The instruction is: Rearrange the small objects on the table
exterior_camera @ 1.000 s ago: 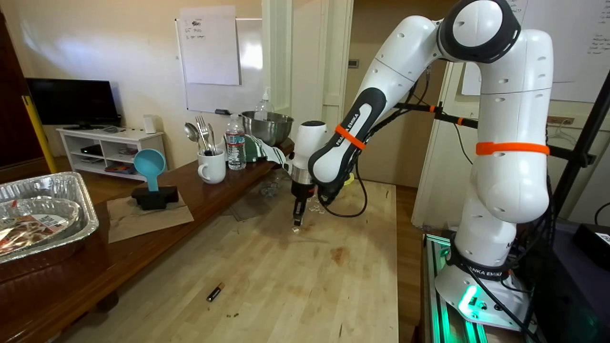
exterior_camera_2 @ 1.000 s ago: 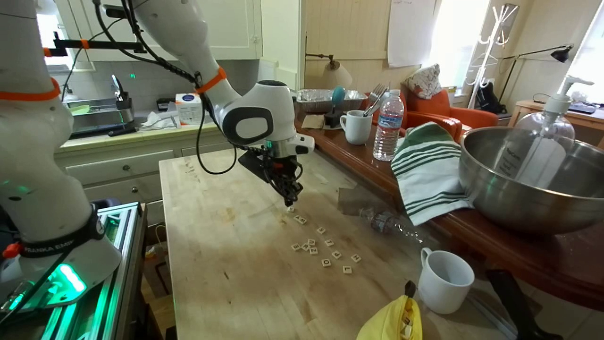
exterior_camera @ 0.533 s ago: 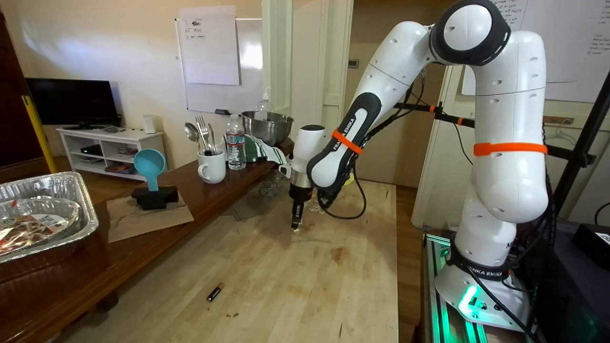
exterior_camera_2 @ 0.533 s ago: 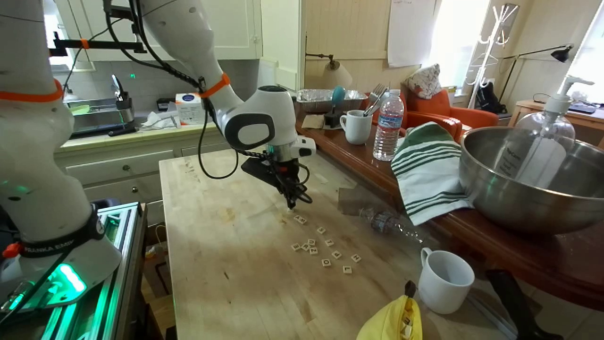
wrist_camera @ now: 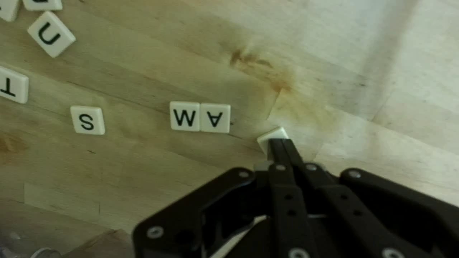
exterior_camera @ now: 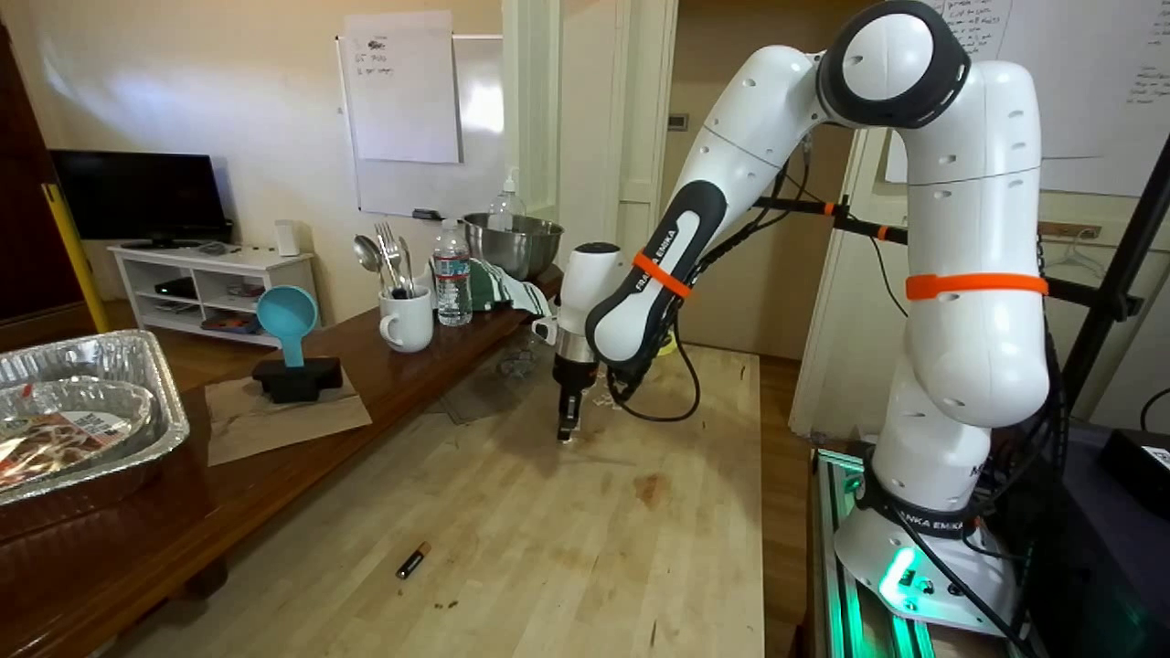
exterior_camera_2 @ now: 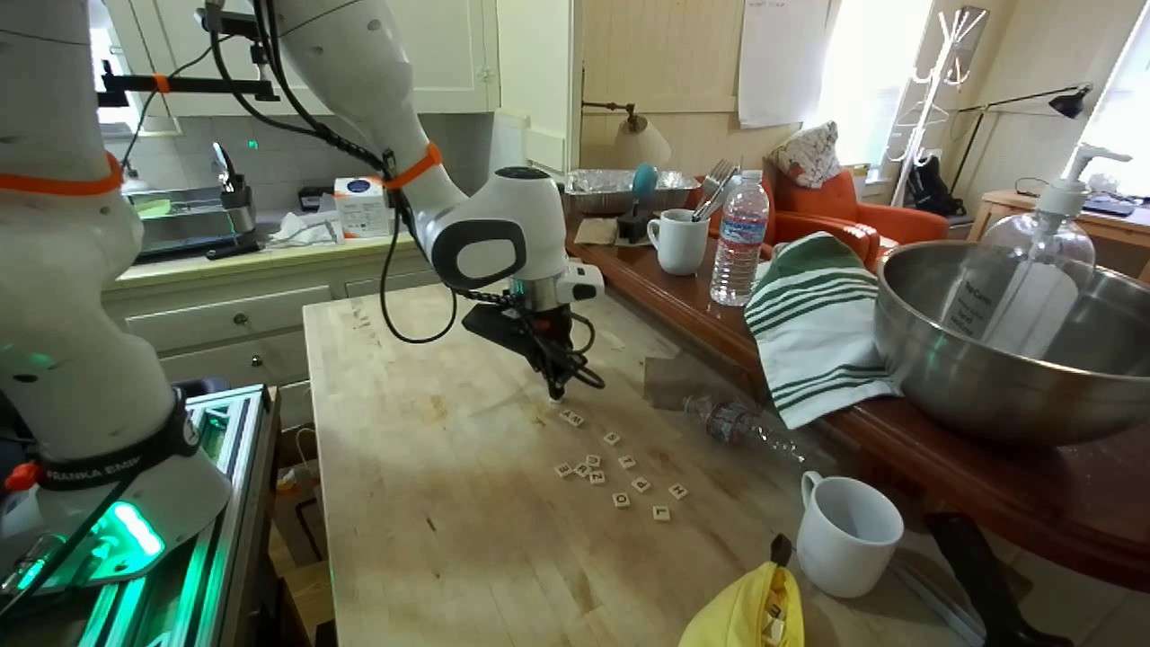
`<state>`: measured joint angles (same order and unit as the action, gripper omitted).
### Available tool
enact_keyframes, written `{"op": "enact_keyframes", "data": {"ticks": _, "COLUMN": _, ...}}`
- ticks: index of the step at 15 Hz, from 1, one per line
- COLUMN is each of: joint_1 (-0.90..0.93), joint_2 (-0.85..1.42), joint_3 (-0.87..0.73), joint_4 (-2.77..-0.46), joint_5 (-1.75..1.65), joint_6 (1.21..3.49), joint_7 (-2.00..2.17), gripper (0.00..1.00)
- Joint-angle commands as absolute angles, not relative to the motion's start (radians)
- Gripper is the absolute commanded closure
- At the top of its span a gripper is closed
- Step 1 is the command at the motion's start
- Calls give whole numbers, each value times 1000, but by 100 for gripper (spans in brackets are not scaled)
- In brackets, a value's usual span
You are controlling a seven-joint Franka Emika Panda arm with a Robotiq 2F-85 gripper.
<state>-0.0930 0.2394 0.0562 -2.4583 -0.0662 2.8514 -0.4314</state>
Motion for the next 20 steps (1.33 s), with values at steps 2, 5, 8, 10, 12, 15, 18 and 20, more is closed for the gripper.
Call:
{"op": "enact_keyframes", "data": {"ticks": 2, "joint_1": -113, "joint_2": 252, "joint_3": 52, "joint_4": -2463, "joint_5": -52, "joint_6": 2861, "joint_7": -410, "gripper": 100}}
{"op": "enact_keyframes", "data": {"ticks": 5, "joint_1": -148, "joint_2": 250, "joint_3": 91, "joint_4": -2460, "joint_5": 40, "joint_6": 2855, "joint_7": -435, "gripper": 100}}
{"op": "enact_keyframes", "data": {"ticks": 8, "joint_1": -183, "joint_2": 259, "joint_3": 132, "joint_4": -2449, "joint_5": 149, "joint_6": 2840, "joint_7": -466, "gripper": 100}}
{"op": "enact_keyframes", "data": {"ticks": 10, "joint_1": -191, "joint_2": 258, "joint_3": 135, "joint_4": -2449, "joint_5": 180, "joint_6": 2837, "joint_7": -463, "gripper": 100}}
{"op": "enact_keyframes", "data": {"ticks": 12, "joint_1": -187, "joint_2": 255, "joint_3": 122, "joint_4": -2451, "joint_5": 182, "joint_6": 2838, "joint_7": -441, "gripper": 100}}
{"op": "enact_keyframes", "data": {"ticks": 15, "joint_1": -185, "joint_2": 251, "joint_3": 109, "joint_4": -2453, "joint_5": 180, "joint_6": 2833, "joint_7": -418, "gripper": 100}}
{"op": "enact_keyframes", "data": {"ticks": 18, "joint_1": -189, "joint_2": 253, "joint_3": 114, "joint_4": -2451, "joint_5": 199, "joint_6": 2827, "joint_7": -406, "gripper": 100}}
{"op": "enact_keyframes", "data": {"ticks": 20, "joint_1": -189, "joint_2": 254, "joint_3": 114, "joint_4": -2450, "joint_5": 210, "joint_6": 2827, "joint_7": -398, "gripper": 100}}
